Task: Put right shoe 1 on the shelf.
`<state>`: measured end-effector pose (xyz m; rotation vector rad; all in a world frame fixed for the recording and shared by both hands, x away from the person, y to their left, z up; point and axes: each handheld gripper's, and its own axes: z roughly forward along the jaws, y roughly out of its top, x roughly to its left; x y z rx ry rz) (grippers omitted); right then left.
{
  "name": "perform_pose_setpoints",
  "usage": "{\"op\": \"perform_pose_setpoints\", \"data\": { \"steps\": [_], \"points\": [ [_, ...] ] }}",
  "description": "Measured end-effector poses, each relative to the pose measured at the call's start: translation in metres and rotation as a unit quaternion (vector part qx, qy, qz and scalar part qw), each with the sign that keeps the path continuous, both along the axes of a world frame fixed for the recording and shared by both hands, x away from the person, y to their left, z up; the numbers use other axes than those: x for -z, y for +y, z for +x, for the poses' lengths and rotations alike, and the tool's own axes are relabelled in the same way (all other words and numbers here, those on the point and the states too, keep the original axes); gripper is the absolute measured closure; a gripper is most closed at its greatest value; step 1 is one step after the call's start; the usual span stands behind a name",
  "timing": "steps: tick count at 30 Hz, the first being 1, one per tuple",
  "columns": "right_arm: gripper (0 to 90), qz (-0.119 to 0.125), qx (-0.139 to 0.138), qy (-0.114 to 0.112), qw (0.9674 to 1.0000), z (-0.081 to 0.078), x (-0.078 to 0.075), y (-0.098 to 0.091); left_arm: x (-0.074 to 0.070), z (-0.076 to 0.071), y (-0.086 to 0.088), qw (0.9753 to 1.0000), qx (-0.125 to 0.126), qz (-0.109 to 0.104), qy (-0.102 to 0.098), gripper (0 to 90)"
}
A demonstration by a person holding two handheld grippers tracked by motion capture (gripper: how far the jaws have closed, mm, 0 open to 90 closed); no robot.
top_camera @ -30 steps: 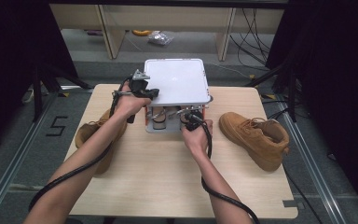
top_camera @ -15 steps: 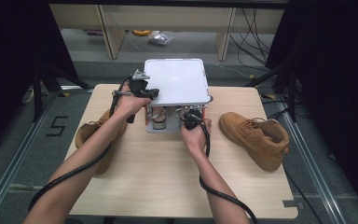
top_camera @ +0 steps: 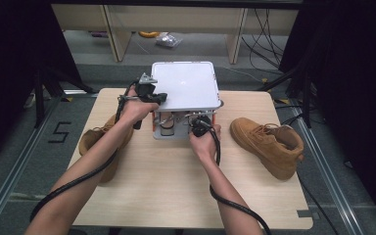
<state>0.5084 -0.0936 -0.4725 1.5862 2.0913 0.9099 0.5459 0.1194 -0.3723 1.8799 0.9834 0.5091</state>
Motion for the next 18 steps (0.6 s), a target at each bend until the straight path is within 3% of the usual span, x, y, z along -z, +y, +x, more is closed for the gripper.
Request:
{"op": "perform_pose_setpoints", "data": {
  "steps": [5, 6, 10, 12, 18],
  "points": [
    [79.9, 0.022, 0.001, 0.010, 0.9997, -0.012, -0.015, -0.011, 0.000, 0.000, 0.000, 1.0000, 0.000, -0.001, 0.000, 89.5],
    [78.1, 0.020, -0.005, 0.000, 0.9998, -0.014, -0.019, -0.016, 0.000, 0.000, -0.001, 1.0000, 0.000, -0.001, 0.000, 89.3],
    [73.1, 0.014, -0.011, -0.002, 0.9998, -0.025, -0.028, -0.028, 0.000, -0.001, -0.001, 1.0000, -0.003, 0.002, 0.000, 87.8],
    [71.2, 0.019, -0.009, 0.006, 0.9998, -0.032, -0.031, -0.034, -0.001, 0.000, -0.001, 1.0000, -0.001, -0.003, 0.003, 86.4],
    [65.1, 0.019, -0.016, -0.001, 0.9997, -0.046, -0.029, -0.050, -0.007, -0.004, 0.001, 0.9999, -0.001, -0.011, 0.000, 80.5]
  ]
}}
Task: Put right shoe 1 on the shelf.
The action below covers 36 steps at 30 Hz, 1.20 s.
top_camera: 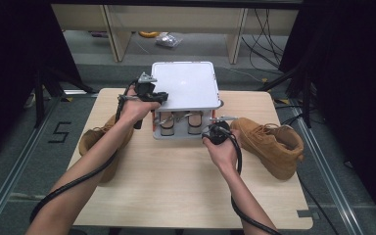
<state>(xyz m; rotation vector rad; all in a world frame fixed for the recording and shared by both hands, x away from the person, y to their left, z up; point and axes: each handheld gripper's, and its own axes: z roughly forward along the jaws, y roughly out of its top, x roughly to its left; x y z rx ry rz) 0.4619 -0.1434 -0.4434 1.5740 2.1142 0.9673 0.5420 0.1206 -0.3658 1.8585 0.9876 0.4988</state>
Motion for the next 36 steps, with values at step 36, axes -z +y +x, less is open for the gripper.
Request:
{"op": "perform_pose_setpoints", "data": {
  "steps": [36],
  "points": [
    [51.9, 0.035, 0.002, -0.078, 0.9963, -0.079, 0.000, -0.050, 0.001, -0.101, 0.129, 0.9976, -0.067, -0.013, -0.005, 62.6]
  ]
}}
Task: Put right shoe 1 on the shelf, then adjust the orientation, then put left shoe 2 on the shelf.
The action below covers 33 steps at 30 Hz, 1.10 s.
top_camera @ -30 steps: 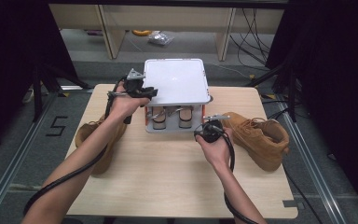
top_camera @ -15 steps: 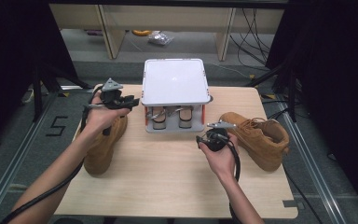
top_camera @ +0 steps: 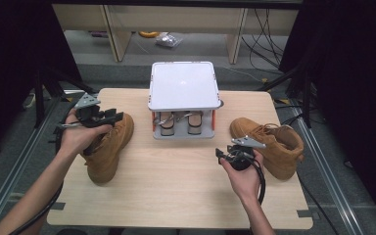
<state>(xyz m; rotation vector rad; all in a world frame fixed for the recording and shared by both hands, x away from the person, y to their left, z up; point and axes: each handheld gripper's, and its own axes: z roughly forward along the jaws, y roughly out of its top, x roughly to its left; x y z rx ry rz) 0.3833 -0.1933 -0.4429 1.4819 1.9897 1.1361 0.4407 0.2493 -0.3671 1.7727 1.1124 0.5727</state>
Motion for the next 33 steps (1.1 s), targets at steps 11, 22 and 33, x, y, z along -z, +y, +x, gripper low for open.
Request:
{"op": "perform_pose_setpoints", "data": {
  "steps": [11, 22, 33],
  "points": [
    [50.9, 0.017, 0.002, -0.002, 0.9998, -0.008, 0.006, -0.005, 0.001, -0.020, 0.035, 0.9988, -0.040, -0.027, 0.002, 58.9],
    [50.2, 0.018, 0.004, 0.000, 0.9998, -0.007, 0.009, -0.005, 0.008, -0.036, 0.054, 0.9977, -0.060, -0.030, 0.010, 57.5],
    [49.9, 0.024, 0.014, 0.016, 0.9995, -0.009, 0.010, -0.002, 0.016, -0.045, 0.062, 0.9964, -0.074, -0.037, 0.016, 54.3]
  ]
}}
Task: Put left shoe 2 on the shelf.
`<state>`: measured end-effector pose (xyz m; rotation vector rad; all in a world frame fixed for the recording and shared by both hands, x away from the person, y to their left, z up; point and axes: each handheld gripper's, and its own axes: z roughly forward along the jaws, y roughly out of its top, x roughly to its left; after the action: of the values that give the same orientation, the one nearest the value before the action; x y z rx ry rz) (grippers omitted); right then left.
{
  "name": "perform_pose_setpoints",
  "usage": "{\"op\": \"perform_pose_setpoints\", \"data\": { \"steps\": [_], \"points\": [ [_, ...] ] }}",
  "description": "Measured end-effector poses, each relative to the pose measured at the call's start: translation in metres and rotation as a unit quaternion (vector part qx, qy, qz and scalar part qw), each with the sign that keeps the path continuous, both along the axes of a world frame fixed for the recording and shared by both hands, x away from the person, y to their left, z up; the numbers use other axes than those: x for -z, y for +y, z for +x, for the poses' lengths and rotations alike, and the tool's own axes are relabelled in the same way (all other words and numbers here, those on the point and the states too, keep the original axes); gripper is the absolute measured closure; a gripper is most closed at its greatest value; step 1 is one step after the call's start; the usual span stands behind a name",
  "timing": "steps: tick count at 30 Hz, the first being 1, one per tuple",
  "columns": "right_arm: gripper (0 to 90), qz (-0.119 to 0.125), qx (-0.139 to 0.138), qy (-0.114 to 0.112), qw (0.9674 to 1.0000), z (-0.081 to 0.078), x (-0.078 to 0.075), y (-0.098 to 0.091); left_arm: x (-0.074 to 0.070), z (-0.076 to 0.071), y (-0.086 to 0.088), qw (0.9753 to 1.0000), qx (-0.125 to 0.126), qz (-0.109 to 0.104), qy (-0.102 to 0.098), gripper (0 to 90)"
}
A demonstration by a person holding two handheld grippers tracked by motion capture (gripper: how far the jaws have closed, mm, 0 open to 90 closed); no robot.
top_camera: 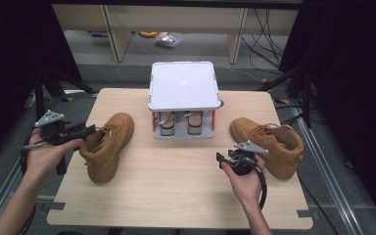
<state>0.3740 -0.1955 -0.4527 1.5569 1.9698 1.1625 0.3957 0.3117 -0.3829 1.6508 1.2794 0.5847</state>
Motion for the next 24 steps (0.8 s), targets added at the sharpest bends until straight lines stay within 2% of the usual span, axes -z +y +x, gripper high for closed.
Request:
{"op": "perform_pose_setpoints", "data": {
  "steps": [1, 2, 4, 5, 7, 11, 14, 17, 18, 21, 24],
  "points": [
    [49.9, -0.011, -0.008, -0.012, 0.9998, 0.002, 0.002, -0.002, 0.000, 0.000, 0.000, 1.0000, 0.000, 0.001, 0.002, 53.8],
    [49.8, -0.003, -0.012, -0.011, 0.9999, 0.002, 0.002, -0.003, 0.001, 0.001, 0.001, 1.0000, -0.001, 0.004, 0.004, 52.8],
    [49.8, -0.009, -0.011, -0.010, 0.9998, 0.002, 0.002, -0.003, 0.001, 0.001, 0.002, 0.9999, -0.009, 0.005, 0.004, 51.9],
    [49.7, -0.002, -0.014, -0.008, 0.9999, 0.002, 0.002, -0.003, 0.002, 0.002, 0.002, 0.9999, -0.013, 0.006, 0.004, 51.1],
    [49.7, -0.006, -0.006, -0.002, 1.0000, 0.000, 0.000, -0.003, 0.003, 0.002, 0.004, 0.9999, -0.015, 0.002, 0.007, 50.3],
    [49.7, -0.002, -0.009, -0.009, 0.9999, 0.000, 0.001, -0.004, 0.006, 0.002, 0.008, 0.9995, -0.025, 0.004, 0.021, 48.6],
    [49.7, 0.001, -0.006, -0.008, 0.9999, -0.001, 0.000, -0.002, 0.007, 0.001, 0.010, 0.9994, -0.027, 0.004, 0.023, 47.7],
    [49.7, -0.007, -0.008, -0.007, 0.9999, -0.003, -0.001, -0.001, 0.008, 0.001, 0.013, 0.9991, -0.032, 0.002, 0.027, 47.6],
    [49.7, -0.001, -0.012, -0.010, 0.9999, -0.002, 0.000, -0.001, 0.009, 0.002, 0.015, 0.9990, -0.032, 0.002, 0.030, 47.6],
    [49.6, -0.008, -0.008, -0.009, 0.9999, -0.002, 0.000, -0.001, 0.016, 0.005, 0.016, 0.9983, -0.031, 0.009, 0.049, 47.9],
    [49.5, 0.007, 0.002, 0.007, 1.0000, -0.004, 0.000, 0.002, 0.023, 0.006, 0.015, 0.9974, -0.026, 0.009, 0.066, 48.6]
  ]
}}
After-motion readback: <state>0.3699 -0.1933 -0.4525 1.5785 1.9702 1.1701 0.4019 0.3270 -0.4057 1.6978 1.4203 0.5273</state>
